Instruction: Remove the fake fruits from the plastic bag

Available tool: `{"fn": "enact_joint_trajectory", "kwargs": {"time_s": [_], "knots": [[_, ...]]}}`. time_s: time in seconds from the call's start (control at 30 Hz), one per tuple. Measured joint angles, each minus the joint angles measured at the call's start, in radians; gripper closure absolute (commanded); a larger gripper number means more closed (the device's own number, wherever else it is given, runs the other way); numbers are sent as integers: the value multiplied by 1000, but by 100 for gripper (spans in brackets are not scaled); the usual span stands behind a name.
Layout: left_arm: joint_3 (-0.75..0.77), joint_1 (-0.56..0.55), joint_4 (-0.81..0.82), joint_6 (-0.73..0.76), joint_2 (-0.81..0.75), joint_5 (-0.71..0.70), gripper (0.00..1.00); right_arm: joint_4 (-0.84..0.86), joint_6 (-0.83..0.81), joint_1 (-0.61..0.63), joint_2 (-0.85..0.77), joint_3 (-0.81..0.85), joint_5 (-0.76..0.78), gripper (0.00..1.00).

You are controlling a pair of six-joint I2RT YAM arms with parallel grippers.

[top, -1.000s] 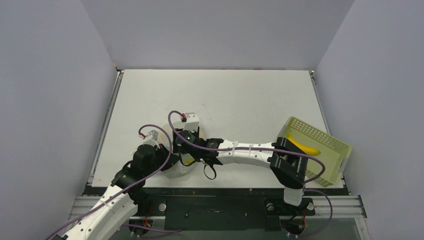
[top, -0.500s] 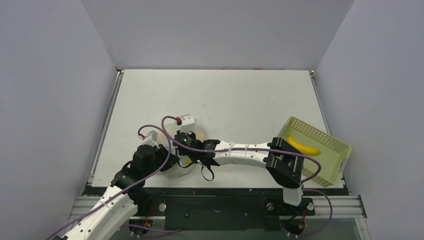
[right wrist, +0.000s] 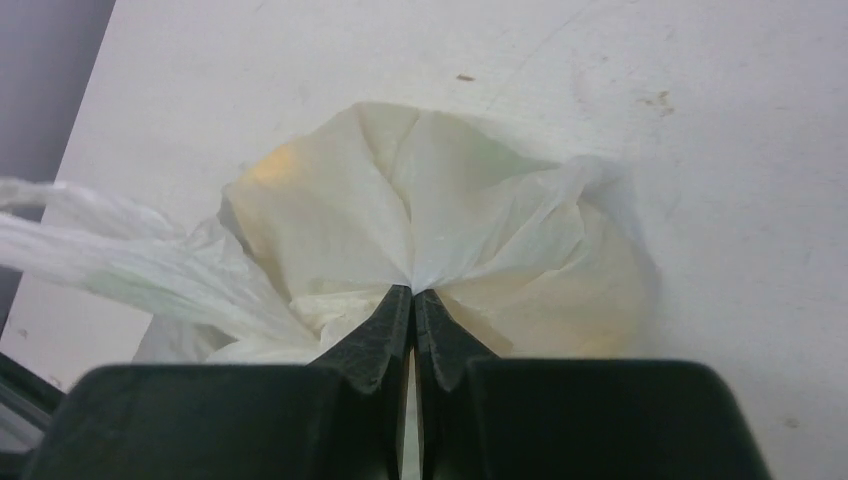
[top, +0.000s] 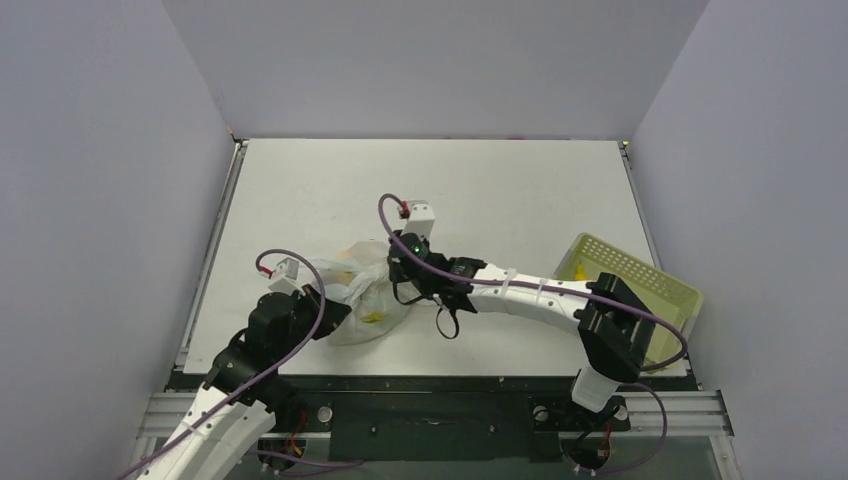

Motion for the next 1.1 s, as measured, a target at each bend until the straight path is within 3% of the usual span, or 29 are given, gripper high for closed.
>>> {"fn": "enact_joint_trajectory", "kwargs": {"time_s": [0.17, 0.33, 0.53, 0.6, 0.73, 0.77, 0.8, 0.97, 1.1], "knots": [[16, 0, -62, -29, -93, -39, 100, 18, 13, -147, -81, -65, -75, 100], [61, 0, -119, -27, -110, -56, 100, 23, 4, -187, -101, -79, -116, 100], [123, 0, -132, 31, -21, -7, 67, 27, -11, -180, -102, -91, -145, 100], [150, 0, -130, 66, 26, 30, 61, 27, -18, -177, -104, -95, -151, 100], [259, 0, -128, 172, 166, 87, 59, 26, -30, -171, -122, -103, -162, 100], [390, 0, -107, 273, 313, 120, 59, 28, -33, -167, -134, -103, -171, 100], [390, 0, -107, 273, 313, 120, 59, 28, -34, -167, -135, -103, -172, 100], [674, -3, -172, 526, 650, 138, 58, 28, -34, -162, -150, -112, -191, 100], [686, -5, -184, 656, 750, 138, 59, 28, -34, -158, -164, -116, -202, 100]]}}
